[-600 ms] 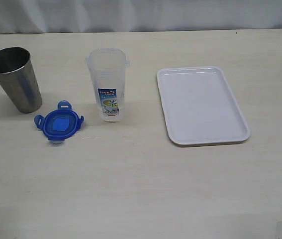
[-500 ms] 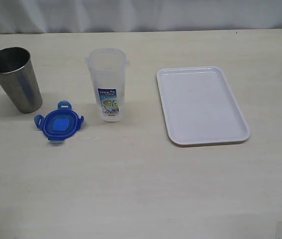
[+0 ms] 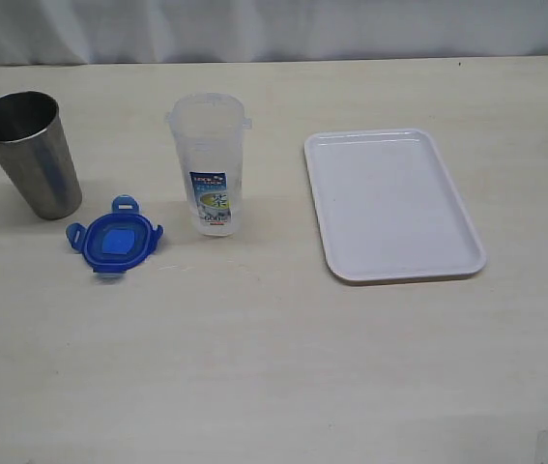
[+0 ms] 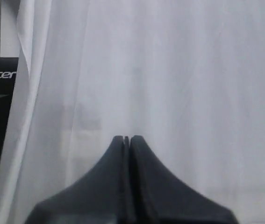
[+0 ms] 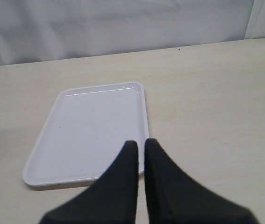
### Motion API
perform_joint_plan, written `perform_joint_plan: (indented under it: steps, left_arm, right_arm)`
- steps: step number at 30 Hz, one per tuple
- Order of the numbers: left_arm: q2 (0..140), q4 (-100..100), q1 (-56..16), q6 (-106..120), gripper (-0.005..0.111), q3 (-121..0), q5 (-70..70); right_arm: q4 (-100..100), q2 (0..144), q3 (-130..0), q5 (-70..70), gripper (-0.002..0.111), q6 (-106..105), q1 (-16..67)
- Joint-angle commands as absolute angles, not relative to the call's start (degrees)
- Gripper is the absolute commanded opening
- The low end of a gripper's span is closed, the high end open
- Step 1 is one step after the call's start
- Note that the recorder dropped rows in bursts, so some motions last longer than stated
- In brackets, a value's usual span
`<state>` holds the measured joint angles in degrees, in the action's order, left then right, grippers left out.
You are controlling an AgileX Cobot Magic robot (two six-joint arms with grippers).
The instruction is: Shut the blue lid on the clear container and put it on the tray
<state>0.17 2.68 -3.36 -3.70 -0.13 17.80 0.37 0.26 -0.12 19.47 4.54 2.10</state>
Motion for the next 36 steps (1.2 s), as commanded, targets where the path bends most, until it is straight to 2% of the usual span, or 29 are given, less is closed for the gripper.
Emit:
perform_joint_plan:
  steps: [1,6,9,11,13,14,16,18,19,26,36]
  left_arm:
    - [0.0,2.3,-3.2,-14.5,0.000,0.0,26.6]
    - [0.0,2.3,-3.2,-14.5,0.000,-0.1,32.0]
    - [5.2,2.3,-3.2,-14.5,0.000,-2.9,32.0]
    - [11.2,2.3,-3.2,-15.6,0.007,-5.5,32.2]
    - [18.0,2.7,-3.2,-15.9,0.032,-7.1,33.3]
    - [23.0,3.1,-3.2,-16.3,0.056,-7.1,36.0]
    - [29.0,4.0,-3.2,-16.3,0.086,-7.1,38.4]
    - [33.8,4.0,-3.2,-16.3,0.101,-7.1,39.3]
    - [37.6,4.0,-3.2,-16.3,0.104,-7.1,40.0]
    - [64.1,6.0,-3.2,-11.8,0.105,-7.1,57.3]
    - [80.2,9.6,-3.2,-9.8,0.105,-7.3,68.7]
  right_arm:
    - [0.6,0.0,0.0,19.6,0.005,4.7,2.1]
    - [0.6,0.0,0.0,19.6,0.005,4.7,2.1]
    - [0.6,0.0,0.0,19.6,0.005,4.7,2.1]
    - [0.6,0.0,0.0,19.6,0.005,4.7,2.1]
    - [0.6,0.0,0.0,19.6,0.005,4.7,2.1]
    - [0.6,0.0,0.0,19.6,0.005,4.7,2.1]
    - [0.6,0.0,0.0,19.6,0.005,4.7,2.1]
    - [0.6,0.0,0.0,19.6,0.005,4.7,2.1]
    - [0.6,0.0,0.0,19.6,0.005,4.7,2.1]
    - [0.6,0.0,0.0,19.6,0.005,4.7,2.1]
    - [0.6,0.0,0.0,19.6,0.005,4.7,2.1]
